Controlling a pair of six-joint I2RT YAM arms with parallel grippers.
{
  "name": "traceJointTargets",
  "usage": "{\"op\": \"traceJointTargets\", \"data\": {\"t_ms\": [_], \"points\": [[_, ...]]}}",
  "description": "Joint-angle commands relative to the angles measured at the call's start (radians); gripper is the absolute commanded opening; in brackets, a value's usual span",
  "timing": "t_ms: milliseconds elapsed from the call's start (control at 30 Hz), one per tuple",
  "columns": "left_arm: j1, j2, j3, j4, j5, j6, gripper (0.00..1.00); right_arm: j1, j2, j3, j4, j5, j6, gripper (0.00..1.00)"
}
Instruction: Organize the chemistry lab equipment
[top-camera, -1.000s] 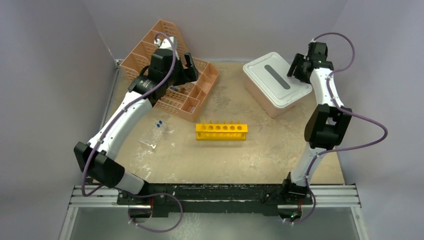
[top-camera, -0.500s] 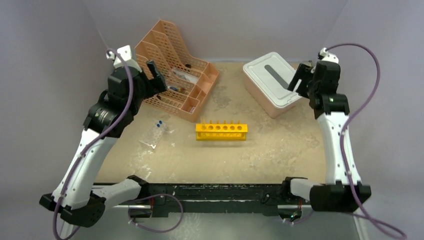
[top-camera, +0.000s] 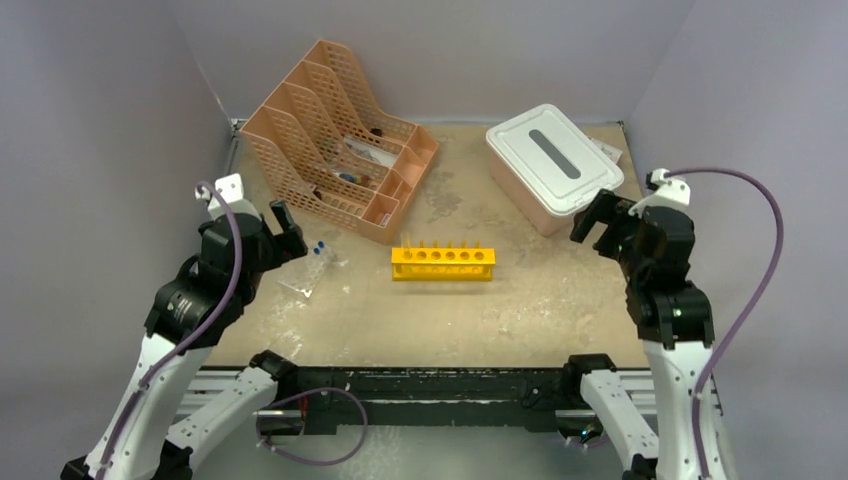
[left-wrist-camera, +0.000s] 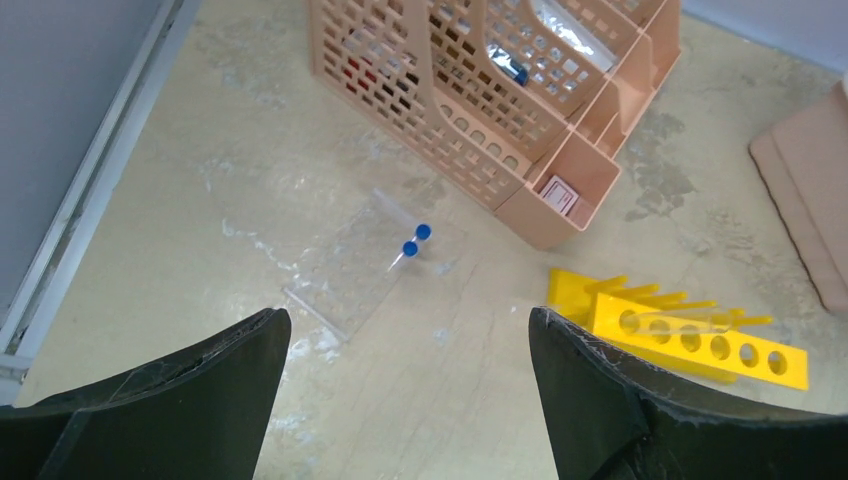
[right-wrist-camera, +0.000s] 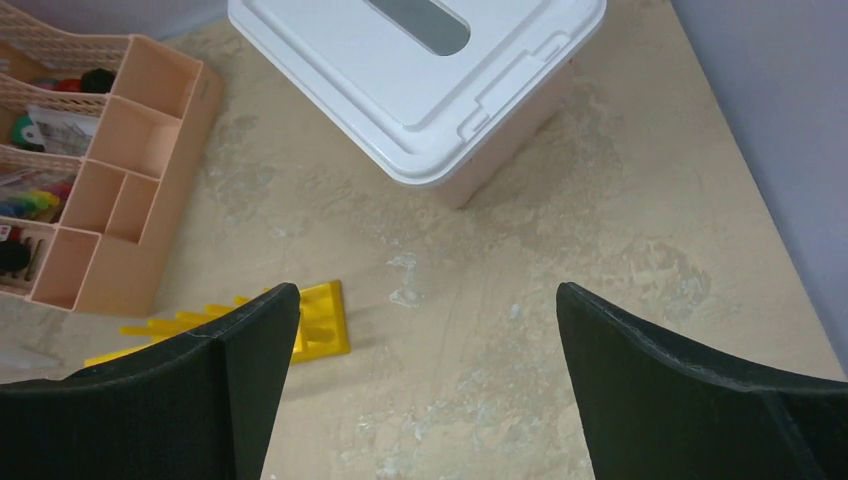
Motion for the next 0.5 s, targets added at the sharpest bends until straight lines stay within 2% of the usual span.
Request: {"op": "traceJointTargets", "data": {"t_ms": [0, 233, 467], "points": [[0.005, -0.110, -0.050, -0.011, -0.053, -0.043, 0.89, 0.001, -0.100, -0.012, -0.033, 0.038, -0.003, 0.99], [0.005, -0.143, -0.031, -0.085, -0.033, -0.054, 0.90, 0.001, -0.135, 0.060, -0.143, 0.047, -0.010, 0.99], [0.005, -0.209, -0.051, -0.071, 0.021, -0.031, 0.91, 0.001, -0.186, 0.031, -0.140, 0.031, -0.015, 0.99]]}}
